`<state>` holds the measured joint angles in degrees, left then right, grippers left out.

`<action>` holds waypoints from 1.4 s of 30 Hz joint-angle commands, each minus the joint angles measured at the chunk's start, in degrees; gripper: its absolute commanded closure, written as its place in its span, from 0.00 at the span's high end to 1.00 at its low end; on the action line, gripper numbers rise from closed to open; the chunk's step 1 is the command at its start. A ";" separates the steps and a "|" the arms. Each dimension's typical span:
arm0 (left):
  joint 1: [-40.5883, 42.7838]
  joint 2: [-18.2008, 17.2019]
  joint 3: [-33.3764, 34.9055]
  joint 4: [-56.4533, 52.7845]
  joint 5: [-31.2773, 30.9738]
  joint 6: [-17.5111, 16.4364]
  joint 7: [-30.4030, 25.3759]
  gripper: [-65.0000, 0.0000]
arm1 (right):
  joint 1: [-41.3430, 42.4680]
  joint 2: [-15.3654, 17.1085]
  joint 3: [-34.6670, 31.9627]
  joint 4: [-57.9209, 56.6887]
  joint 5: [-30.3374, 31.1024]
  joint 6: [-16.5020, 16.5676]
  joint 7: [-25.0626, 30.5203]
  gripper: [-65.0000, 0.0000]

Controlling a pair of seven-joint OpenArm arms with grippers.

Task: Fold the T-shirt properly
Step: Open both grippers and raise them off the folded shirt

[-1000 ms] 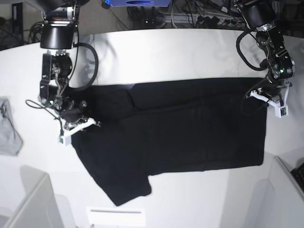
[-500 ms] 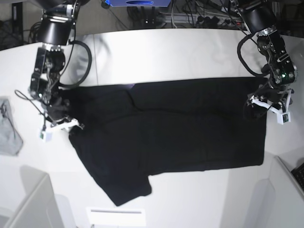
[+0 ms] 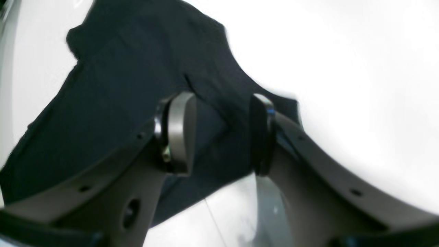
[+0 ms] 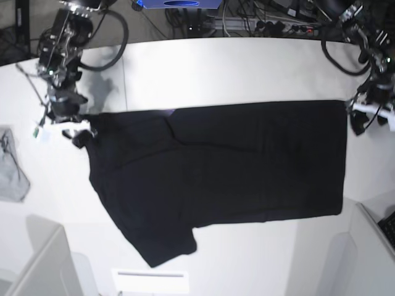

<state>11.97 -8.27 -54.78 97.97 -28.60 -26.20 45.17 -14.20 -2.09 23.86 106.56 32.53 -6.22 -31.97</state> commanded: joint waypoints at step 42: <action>9.44 0.93 -3.72 -8.00 -11.53 -0.93 -1.69 0.75 | -4.66 -0.68 8.71 -13.95 17.44 0.20 1.50 0.63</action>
<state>21.32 -6.50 -58.08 89.17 -39.11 -26.87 44.45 -18.55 -3.05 32.42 92.49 50.61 -5.34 -29.50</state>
